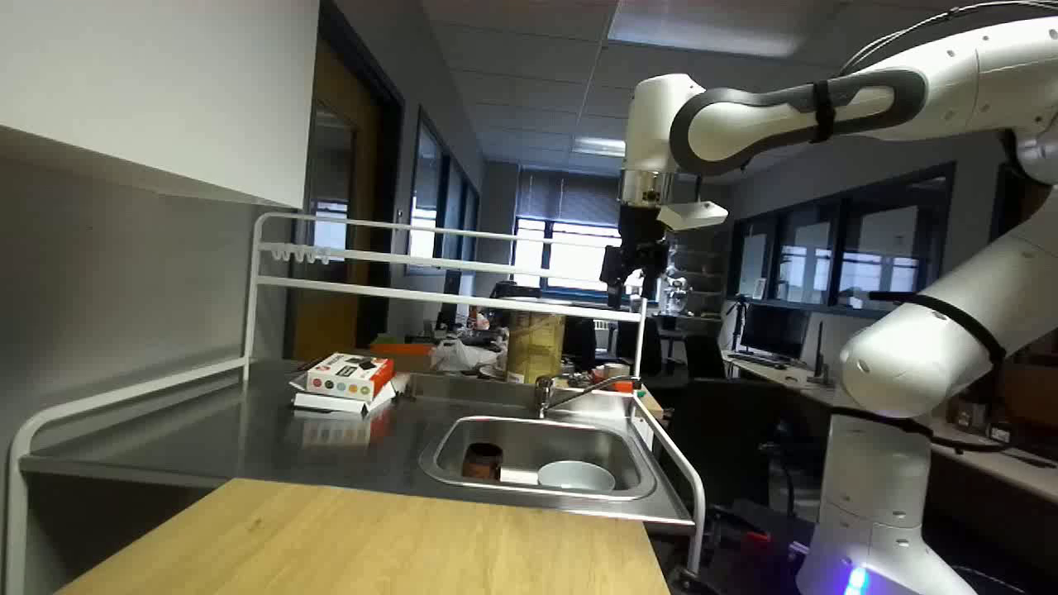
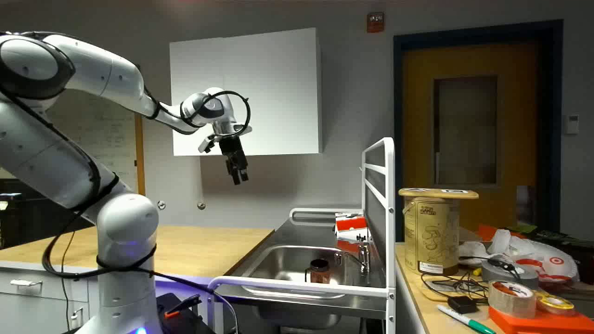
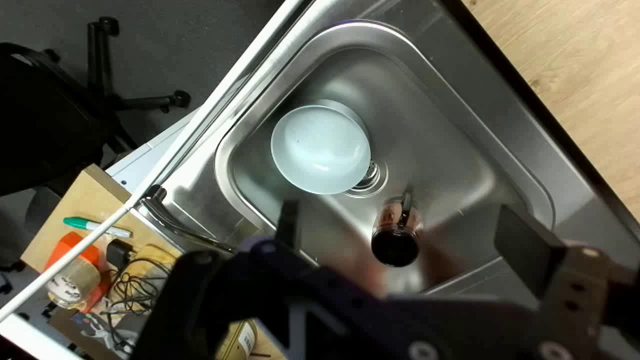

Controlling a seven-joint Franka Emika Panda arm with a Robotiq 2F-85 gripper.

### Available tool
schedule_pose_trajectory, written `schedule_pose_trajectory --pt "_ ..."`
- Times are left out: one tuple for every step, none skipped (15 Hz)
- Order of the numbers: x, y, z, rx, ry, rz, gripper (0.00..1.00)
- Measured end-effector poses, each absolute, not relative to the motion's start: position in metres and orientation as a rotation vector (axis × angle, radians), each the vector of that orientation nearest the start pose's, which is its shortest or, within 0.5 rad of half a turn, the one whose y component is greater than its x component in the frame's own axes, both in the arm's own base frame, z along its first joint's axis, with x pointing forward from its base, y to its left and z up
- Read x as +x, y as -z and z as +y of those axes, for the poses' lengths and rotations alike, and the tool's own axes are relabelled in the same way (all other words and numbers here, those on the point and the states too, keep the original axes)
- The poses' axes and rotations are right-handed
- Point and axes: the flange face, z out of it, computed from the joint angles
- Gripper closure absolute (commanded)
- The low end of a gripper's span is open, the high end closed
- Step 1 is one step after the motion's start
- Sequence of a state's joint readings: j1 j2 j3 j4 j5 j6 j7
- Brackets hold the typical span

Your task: Take the brown mug out of the sink

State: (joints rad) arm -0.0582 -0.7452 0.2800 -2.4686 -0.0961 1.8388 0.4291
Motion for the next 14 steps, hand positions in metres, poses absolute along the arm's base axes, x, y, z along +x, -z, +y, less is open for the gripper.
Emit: schedule_pose_trajectory --pt "0.334 -0.54 0.083 -3.346 0.292 0.418 0.0" --pt "0.334 -0.54 0.083 -3.346 0.293 0.418 0.0" --pt "0.334 -0.54 0.083 -3.346 0.294 0.418 0.0" --pt "0.334 -0.54 0.083 -3.345 0.295 0.418 0.0" --pt "0.334 -0.54 0.083 -3.345 0.295 0.418 0.0" --pt "0.334 -0.54 0.083 -3.345 0.295 0.418 0.0" --pt "0.334 -0.54 0.083 -3.345 0.295 0.418 0.0" --pt "0.334 -0.54 0.083 -3.345 0.295 0.418 0.0" --pt "0.334 -0.54 0.083 -3.345 0.295 0.418 0.0" --pt "0.334 -0.54 0.083 -3.345 0.295 0.418 0.0" --pt "0.334 -0.54 0.081 -3.344 0.29 0.423 0.0" --pt "0.337 -0.538 0.078 -3.337 0.281 0.451 0.0" --pt "0.342 -0.535 0.071 -3.324 0.269 0.491 0.0" --pt "0.35 -0.53 0.061 -3.308 0.257 0.536 0.0"
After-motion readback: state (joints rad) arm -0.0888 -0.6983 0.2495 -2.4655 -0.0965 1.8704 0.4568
